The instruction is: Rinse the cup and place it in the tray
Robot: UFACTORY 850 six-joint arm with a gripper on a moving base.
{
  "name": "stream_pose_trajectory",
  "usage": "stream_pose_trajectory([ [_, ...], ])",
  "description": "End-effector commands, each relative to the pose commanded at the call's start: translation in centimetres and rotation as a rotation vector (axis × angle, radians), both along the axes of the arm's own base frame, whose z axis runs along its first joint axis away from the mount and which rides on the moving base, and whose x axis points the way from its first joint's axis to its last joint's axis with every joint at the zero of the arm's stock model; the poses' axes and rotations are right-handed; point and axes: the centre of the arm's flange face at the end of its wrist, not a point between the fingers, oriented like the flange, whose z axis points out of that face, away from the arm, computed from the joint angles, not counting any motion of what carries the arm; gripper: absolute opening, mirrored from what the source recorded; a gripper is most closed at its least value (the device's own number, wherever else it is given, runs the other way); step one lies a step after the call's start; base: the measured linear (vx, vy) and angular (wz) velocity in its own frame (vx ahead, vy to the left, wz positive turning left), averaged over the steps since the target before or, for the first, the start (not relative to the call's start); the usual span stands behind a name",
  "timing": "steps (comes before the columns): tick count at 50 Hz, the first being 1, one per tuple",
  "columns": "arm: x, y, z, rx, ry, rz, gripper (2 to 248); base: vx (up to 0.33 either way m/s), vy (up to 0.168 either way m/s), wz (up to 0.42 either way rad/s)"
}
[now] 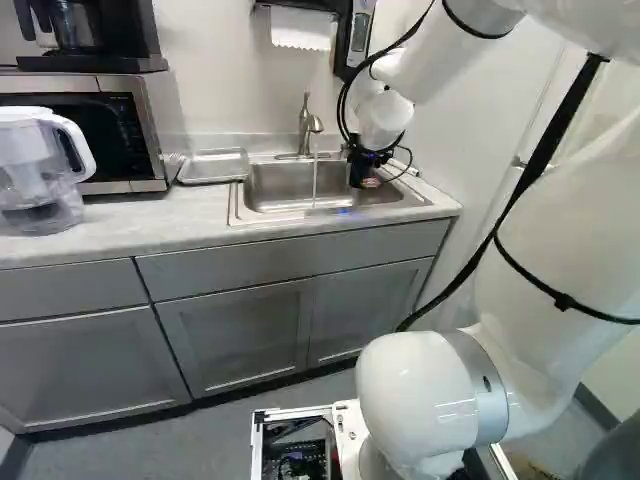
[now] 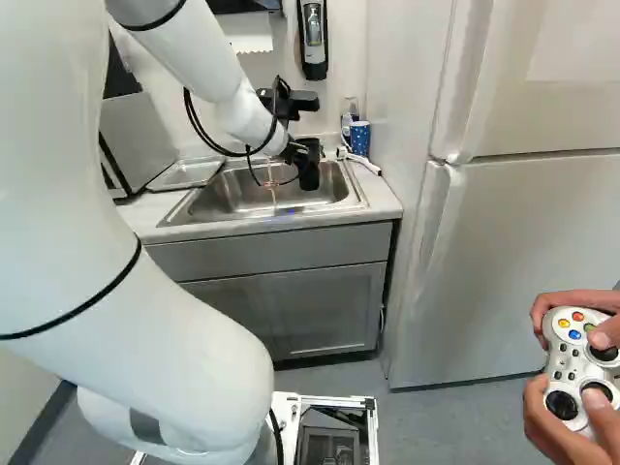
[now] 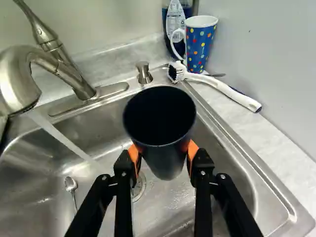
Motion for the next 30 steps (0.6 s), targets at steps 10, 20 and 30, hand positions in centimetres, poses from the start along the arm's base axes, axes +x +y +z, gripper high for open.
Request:
stream_pose_trajectory([
  [10, 0.1, 1.0, 0.0, 0.000, 0.000, 0.021, 114, 0.000, 0.000, 0.000],
  [20, 0.4, 1.9, 0.0, 0.001, 0.002, 0.044, 114, 0.000, 0.000, 0.000],
  [30, 0.7, 2.8, -0.1, 0.005, 0.016, 0.083, 114, 0.000, 0.000, 0.000],
])
